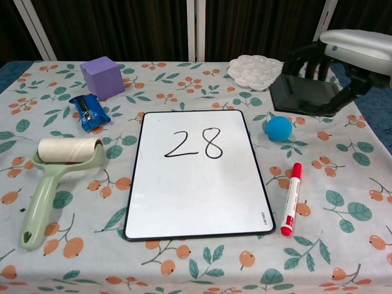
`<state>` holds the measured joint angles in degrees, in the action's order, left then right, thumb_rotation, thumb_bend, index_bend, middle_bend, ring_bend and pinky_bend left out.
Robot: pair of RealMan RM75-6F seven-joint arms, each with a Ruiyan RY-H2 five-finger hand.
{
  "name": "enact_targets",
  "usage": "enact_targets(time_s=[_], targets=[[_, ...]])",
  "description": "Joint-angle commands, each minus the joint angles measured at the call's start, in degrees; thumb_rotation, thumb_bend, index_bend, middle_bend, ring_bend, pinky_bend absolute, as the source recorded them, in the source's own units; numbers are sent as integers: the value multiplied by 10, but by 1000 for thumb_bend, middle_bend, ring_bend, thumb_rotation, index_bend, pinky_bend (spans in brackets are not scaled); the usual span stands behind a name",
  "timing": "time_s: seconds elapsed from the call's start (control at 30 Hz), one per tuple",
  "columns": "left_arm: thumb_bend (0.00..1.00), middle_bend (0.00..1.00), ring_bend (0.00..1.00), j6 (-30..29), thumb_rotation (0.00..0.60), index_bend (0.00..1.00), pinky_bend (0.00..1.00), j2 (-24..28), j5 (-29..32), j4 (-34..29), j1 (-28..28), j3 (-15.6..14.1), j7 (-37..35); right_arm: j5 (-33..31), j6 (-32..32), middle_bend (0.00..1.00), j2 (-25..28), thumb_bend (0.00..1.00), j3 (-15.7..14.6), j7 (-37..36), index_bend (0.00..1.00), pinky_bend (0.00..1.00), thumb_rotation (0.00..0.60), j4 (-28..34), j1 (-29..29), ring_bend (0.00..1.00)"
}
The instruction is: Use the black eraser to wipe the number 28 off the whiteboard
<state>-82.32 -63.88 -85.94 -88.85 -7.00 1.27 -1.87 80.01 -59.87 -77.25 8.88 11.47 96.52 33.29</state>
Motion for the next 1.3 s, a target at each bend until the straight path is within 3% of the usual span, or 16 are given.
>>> enact_targets(time_s=[0.03,0.27,0.53,0.93,1.3], targets=[[0,41,44,0,600,79,155,1,2,2,2,-1,-4,-7,38,732,1,348,7,76,737,685,600,65,40,629],[0,41,44,-6,600,80,156,6,-2,7,7,-4,-16,-113,71,744,-102,349,13,201,770,685,600,25,91,624],[0,41,44,-2,600,82,156,9,1,18,6,-1,-34,-211,76,754,-183,360,12,279,787,685,600,-31,131,625],[0,41,44,5,600,83,156,13,-2,32,3,-2,-56,-273,82,756,-249,367,8,322,790,699,600,-89,178,648],[0,41,44,2,600,83,156,23,3,40,5,2,-70,-342,103,756,-305,383,46,353,790,705,600,-172,245,648]])
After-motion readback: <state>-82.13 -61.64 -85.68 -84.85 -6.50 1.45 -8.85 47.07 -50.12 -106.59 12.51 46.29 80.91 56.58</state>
